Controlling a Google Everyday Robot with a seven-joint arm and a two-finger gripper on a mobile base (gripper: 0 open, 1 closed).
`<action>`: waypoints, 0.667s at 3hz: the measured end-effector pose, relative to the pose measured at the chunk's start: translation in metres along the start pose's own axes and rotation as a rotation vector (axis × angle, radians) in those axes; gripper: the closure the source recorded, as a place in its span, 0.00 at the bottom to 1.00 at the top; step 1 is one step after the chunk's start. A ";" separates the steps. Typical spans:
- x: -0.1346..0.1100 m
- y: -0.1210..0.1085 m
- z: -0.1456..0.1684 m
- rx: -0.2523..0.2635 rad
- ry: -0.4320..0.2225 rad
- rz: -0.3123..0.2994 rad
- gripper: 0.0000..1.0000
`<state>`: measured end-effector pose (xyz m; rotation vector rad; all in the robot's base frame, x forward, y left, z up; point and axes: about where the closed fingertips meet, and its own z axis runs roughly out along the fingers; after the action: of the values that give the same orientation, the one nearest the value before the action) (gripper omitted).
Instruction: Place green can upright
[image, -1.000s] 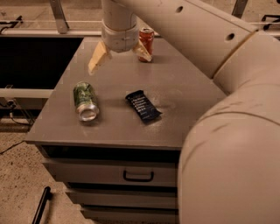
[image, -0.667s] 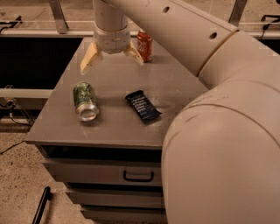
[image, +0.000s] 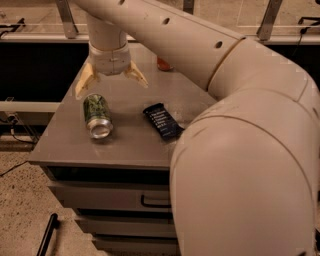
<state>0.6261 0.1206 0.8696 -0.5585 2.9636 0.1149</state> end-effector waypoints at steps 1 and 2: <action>0.005 0.013 0.012 -0.006 0.024 -0.019 0.00; 0.010 0.032 0.024 0.002 0.045 -0.057 0.01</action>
Offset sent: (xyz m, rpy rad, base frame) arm -0.0345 0.0369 -0.0272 -0.0612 0.0628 0.0905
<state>0.6074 0.1488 0.8463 -0.6525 2.9876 0.0950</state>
